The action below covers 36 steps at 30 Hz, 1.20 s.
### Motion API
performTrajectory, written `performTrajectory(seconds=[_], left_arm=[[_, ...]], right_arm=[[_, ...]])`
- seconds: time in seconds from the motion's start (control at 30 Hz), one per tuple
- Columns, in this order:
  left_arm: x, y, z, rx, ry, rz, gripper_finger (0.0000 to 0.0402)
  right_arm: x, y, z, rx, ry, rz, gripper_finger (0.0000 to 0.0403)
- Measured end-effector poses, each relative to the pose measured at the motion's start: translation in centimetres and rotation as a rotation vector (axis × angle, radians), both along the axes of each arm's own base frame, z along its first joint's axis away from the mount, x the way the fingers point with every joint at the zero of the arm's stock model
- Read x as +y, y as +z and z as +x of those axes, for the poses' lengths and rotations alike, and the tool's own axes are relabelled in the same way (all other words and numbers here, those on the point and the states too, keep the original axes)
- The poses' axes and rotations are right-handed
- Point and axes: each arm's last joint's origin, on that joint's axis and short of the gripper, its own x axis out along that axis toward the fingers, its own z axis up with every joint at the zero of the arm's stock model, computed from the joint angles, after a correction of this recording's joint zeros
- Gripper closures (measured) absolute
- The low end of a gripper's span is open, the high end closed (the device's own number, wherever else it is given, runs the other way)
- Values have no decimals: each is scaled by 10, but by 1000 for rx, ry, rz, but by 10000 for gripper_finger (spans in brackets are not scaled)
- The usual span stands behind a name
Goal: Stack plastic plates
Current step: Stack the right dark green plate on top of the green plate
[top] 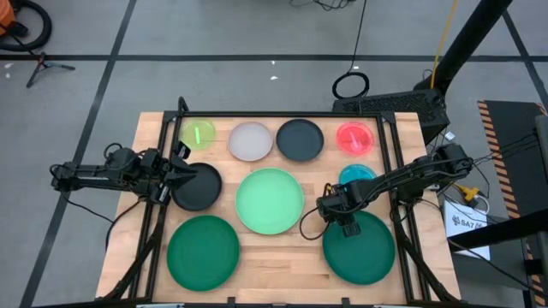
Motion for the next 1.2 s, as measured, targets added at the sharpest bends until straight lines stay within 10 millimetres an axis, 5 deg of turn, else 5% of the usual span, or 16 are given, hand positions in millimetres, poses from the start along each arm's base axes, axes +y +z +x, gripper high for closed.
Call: performTrajectory(seconds=[0.3,0.6,0.97,1.2], left_arm=[[0,0,0,1,0,-1,339],[0,0,0,1,0,-1,339],[0,0,0,0,0,-1,339],[0,0,0,-2,0,-1,339]], right_arm=[[1,1,-2,30,31,99,391],[-6,10,-5,103,-17,146,399],[-14,60,17,55,-167,338,401],[-32,97,48,-141,-429,383,402]])
